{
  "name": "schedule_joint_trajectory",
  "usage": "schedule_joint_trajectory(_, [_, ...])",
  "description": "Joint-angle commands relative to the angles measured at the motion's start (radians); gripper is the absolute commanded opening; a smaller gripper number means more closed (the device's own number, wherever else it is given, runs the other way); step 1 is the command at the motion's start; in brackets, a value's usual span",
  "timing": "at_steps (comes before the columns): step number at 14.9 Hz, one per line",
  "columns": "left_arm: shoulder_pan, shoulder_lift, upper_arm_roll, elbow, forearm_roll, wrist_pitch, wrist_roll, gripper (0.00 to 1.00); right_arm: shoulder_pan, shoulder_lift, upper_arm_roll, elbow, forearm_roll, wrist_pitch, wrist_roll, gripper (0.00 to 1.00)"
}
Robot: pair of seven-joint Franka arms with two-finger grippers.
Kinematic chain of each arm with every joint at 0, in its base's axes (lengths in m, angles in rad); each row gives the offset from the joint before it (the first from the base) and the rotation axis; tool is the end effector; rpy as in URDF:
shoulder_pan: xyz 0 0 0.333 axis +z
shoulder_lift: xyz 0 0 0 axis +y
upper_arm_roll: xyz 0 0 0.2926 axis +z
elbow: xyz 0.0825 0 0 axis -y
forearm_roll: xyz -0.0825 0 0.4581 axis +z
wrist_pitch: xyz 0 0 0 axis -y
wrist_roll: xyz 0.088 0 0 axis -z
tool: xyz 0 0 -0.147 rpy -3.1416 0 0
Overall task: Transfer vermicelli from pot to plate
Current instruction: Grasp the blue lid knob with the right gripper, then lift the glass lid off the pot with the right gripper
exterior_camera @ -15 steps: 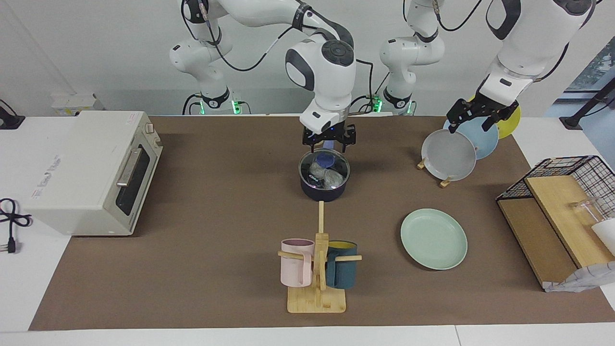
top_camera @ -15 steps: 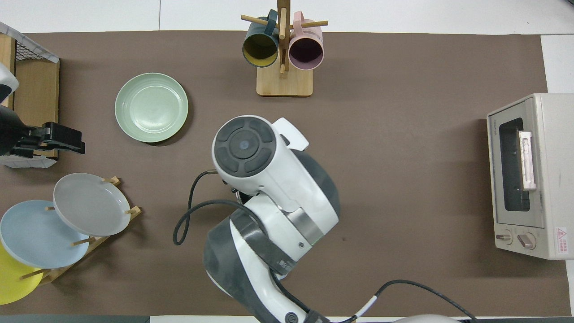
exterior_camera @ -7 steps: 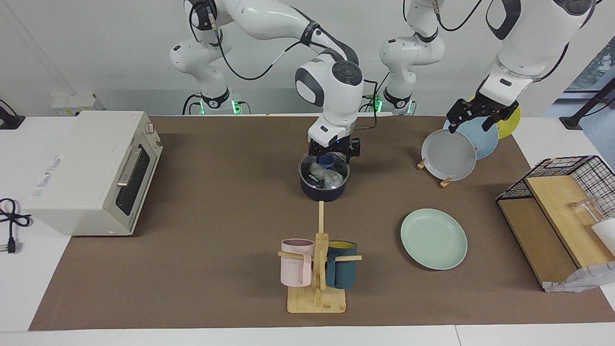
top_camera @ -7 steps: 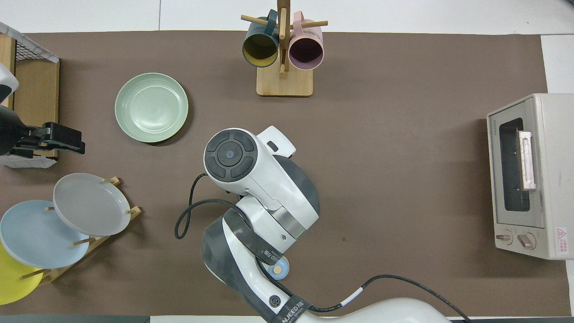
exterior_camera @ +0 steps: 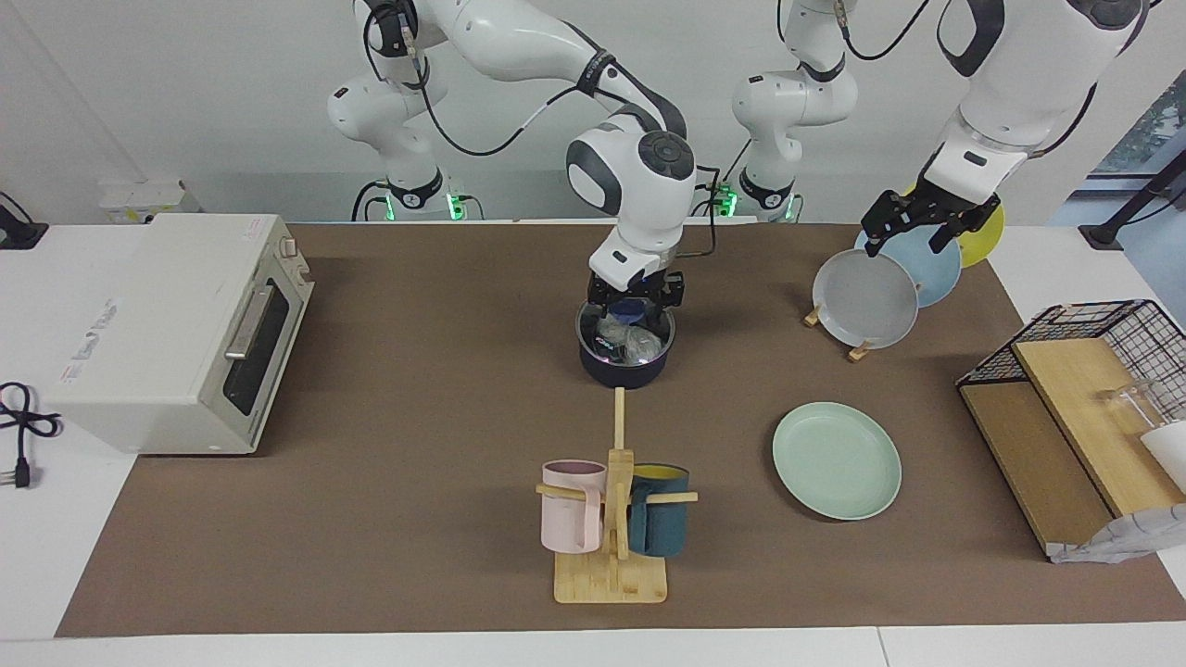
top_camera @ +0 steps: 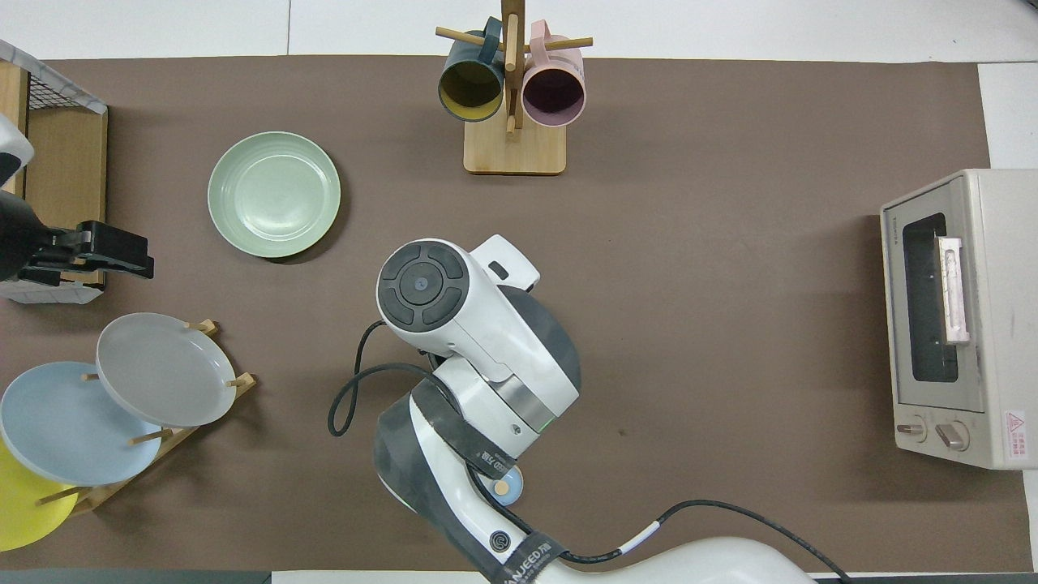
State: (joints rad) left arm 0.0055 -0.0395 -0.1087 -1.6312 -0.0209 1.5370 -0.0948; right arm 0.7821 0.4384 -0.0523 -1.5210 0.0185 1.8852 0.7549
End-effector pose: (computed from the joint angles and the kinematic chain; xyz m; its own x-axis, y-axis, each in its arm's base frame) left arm 0.6068 -0.0669 0.5498 0.9984 -0.0086 -0.0562 -0.0080 -0.9999 0.0113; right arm 0.5413 0.4913 0.3129 0.9983 -0.0287 -0.0501 -0.0260 -0.9982 0.0541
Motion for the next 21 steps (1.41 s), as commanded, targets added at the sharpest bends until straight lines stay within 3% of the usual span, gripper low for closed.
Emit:
schedule_joint_trajectory(1, [0.016,-0.019,-0.009,-0.013,-0.007,-0.009,0.009,1.00,-0.004,-0.035,0.005,-0.048,-0.009,0.019,-0.046,0.78])
schedule_joint_trajectory(3, [0.016,-0.019,-0.009,-0.013,-0.007,-0.009,0.009,1.00,-0.004,-0.036,0.005,-0.047,-0.009,0.014,-0.052,0.63])
schedule_joint_trajectory(6, [0.016,-0.019,-0.009,-0.013,-0.007,-0.009,0.009,1.00,-0.006,-0.035,0.005,-0.041,-0.009,0.011,-0.061,0.50])
schedule_joint_trajectory(10, [0.016,-0.019,-0.009,-0.013,-0.007,-0.009,0.009,1.00,-0.020,-0.035,0.005,-0.004,-0.011,-0.011,-0.065,0.49])
schedule_joint_trajectory(13, [0.016,-0.019,-0.009,-0.013,-0.007,-0.009,0.009,1.00,-0.049,-0.038,-0.003,0.035,-0.034,-0.061,-0.165,0.49])
schedule_joint_trajectory(21, [0.016,-0.019,-0.009,-0.013,-0.007,-0.009,0.009,1.00,-0.332,-0.090,-0.004,0.035,-0.045,-0.129,-0.638,0.49])
